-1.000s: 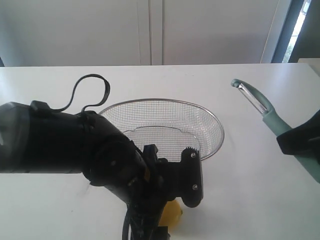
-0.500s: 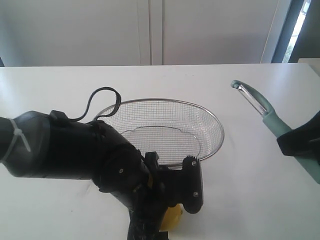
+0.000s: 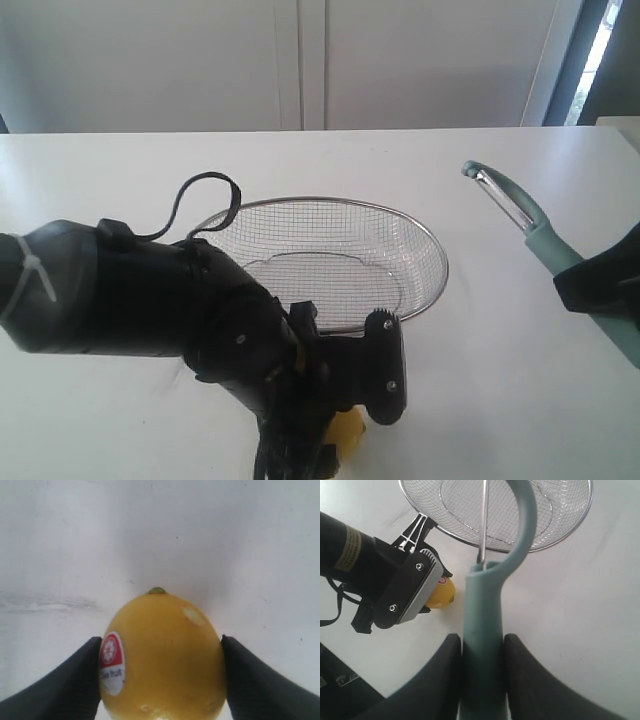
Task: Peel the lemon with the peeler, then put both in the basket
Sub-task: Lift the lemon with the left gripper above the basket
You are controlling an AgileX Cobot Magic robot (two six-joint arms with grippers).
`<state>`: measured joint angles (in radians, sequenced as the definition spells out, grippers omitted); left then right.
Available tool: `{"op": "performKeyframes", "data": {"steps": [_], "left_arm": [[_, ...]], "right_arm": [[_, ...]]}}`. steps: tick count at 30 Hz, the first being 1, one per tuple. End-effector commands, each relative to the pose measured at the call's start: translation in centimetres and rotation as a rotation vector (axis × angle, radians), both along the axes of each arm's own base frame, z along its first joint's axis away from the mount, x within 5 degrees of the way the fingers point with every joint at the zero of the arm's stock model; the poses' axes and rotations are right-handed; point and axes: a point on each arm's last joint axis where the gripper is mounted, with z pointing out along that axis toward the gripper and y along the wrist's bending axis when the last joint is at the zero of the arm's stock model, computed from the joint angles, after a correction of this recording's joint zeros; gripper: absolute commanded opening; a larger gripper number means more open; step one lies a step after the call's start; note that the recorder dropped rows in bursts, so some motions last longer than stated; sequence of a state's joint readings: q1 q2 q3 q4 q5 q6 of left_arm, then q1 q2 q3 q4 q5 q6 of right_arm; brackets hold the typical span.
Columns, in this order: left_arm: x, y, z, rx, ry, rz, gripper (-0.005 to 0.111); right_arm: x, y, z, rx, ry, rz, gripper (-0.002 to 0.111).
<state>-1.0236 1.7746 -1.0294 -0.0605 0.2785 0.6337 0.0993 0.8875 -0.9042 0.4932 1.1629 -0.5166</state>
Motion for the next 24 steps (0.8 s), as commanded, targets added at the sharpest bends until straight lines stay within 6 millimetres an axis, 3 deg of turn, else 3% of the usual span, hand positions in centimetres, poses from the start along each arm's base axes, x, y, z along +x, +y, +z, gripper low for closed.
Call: {"op": "performKeyframes", "data": {"steps": [1,7,14,19,24], "left_arm": [[-0.5,0.2,4.7,-0.086,-0.021,0.023,0.000],[-1.6,3.0,11.4,-0.062,-0.071,0.011,0.000],[-1.2,7.8,16.8,-0.186,-0.193,0.142,0.000],[-0.8,9.9,17.8,-0.332,-0.257,0.198,0.000],[-0.5,10.9,16.9,-0.471,-0.329,0.243,0.000]], "right_arm": [[-0.1,0.0,0.1,0.007,-0.011,-0.001,0.000],[-0.1,0.1,0.1,0.045,0.012,-0.046,0.000],[1.6,0.2,-0.1,0.084,0.003,-0.125,0.000],[4.8,0.6,-2.6,0.073,0.131,-0.129,0.000],[8.4,1.4,-5.4,0.109,0.194,-0.104,0.000]]}}
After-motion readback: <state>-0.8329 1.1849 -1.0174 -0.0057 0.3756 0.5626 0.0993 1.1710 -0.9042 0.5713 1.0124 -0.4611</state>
